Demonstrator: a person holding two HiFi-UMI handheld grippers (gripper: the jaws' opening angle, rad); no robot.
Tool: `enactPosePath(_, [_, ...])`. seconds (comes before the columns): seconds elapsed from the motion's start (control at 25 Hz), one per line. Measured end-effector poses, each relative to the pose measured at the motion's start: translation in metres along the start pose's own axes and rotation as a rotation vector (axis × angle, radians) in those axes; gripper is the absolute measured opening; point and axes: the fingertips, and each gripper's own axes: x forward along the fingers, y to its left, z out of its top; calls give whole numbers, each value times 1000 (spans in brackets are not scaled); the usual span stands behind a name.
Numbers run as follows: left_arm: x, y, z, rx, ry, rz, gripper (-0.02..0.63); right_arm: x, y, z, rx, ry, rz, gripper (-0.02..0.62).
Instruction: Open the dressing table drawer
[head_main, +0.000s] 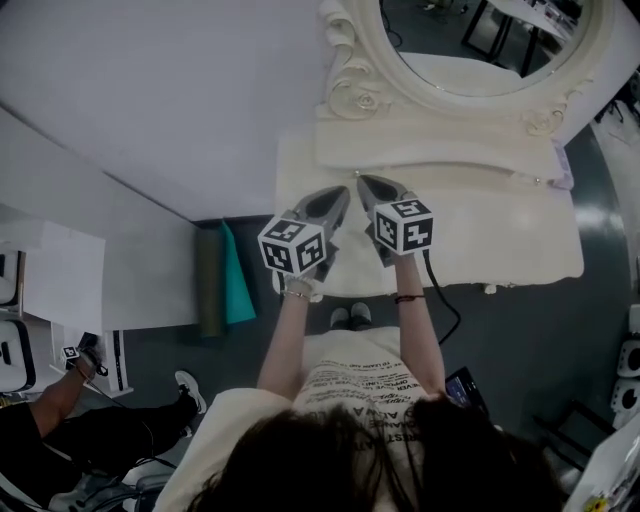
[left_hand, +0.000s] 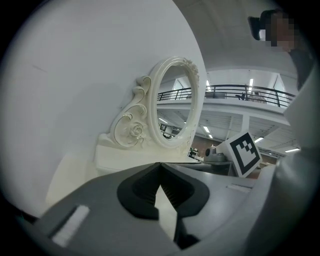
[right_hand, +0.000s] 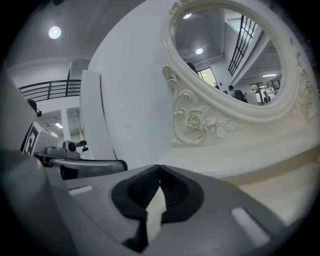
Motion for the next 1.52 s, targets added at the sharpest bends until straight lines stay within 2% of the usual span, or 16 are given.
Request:
enactPosePath(0.44, [10, 11, -28, -42, 49, 24, -2, 24, -25, -24, 88, 55, -48, 3])
enactPosePath(0.92, [21, 31, -41, -75, 60, 47, -2, 51, -39, -48, 110, 139, -71, 28])
enactPosePath(1.28, [27, 42, -48, -98, 70, 61, -2, 60, -49, -61, 139, 177, -90, 70])
enactPosePath(1.52, [29, 49, -46, -99, 72, 71, -2, 69, -54, -67, 157, 198, -110, 120])
